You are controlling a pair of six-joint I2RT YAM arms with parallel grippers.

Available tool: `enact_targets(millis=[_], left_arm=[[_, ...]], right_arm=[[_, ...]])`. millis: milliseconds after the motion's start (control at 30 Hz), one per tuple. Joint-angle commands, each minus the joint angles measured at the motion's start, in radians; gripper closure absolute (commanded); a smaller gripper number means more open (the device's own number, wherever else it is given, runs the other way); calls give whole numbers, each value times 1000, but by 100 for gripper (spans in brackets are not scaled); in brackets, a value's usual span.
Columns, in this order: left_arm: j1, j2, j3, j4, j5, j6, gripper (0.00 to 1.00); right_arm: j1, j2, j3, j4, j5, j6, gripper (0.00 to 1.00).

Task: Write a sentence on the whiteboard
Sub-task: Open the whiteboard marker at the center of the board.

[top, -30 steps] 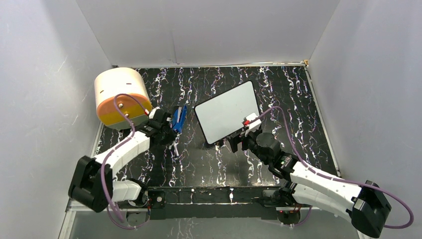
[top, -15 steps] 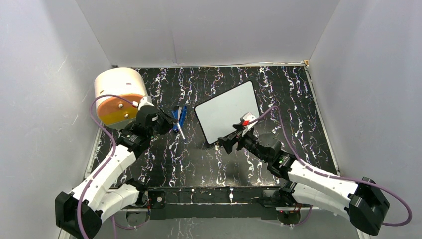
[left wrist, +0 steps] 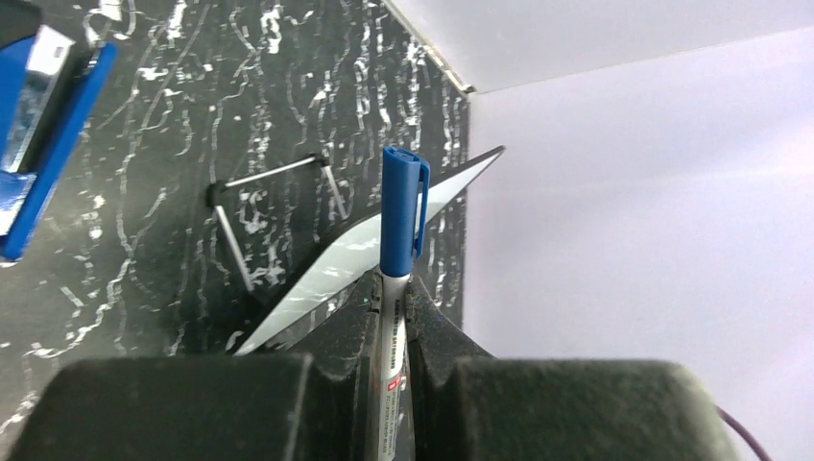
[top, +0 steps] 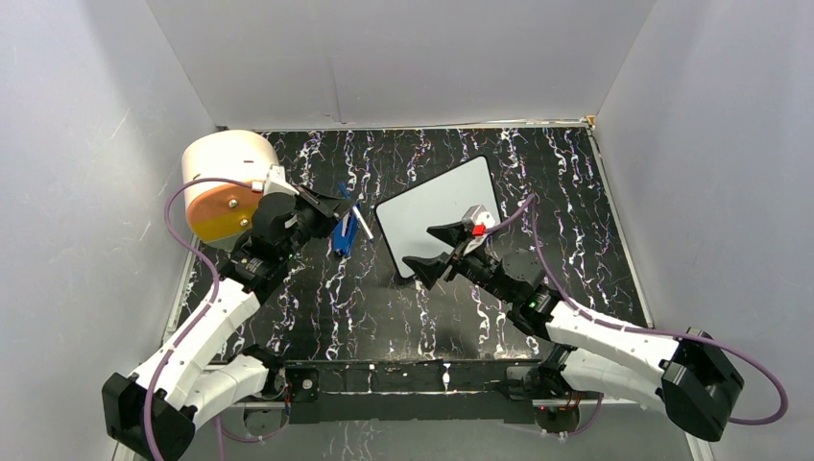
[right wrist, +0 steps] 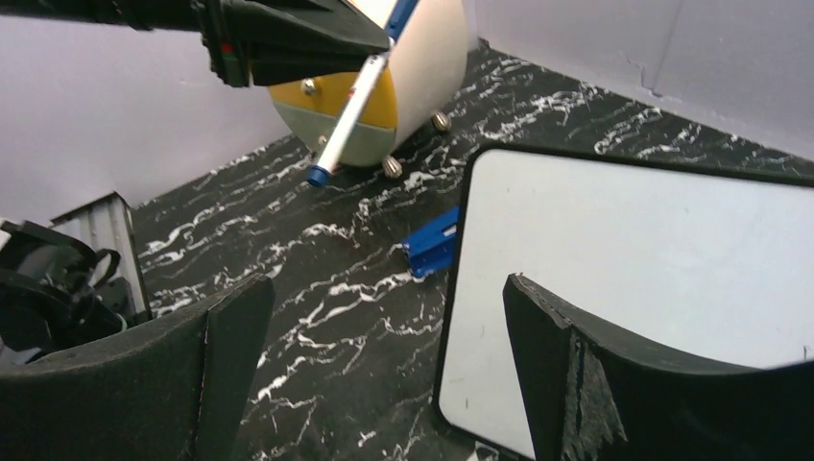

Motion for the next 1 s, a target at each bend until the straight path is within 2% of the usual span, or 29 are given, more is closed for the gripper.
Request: enact_targets(millis=[0, 167, 467, 700, 967], left_arm=[[-18, 9, 27, 122, -18, -65, 100], [-52, 44, 26, 190, -51, -103, 100], [-149, 98, 9, 311, -146, -172, 100], [-189, 150, 18, 357, -146, -207, 100], [-225, 165, 15, 378, -172, -229, 100]], right_arm=[[5, 37, 74, 181, -31, 34, 3], [5, 94, 110, 247, -28, 49, 8], [5, 190, 157, 365, 71, 38, 18], [5, 262, 170, 451, 149, 37, 28], [5, 319, 184, 483, 191, 37, 45]])
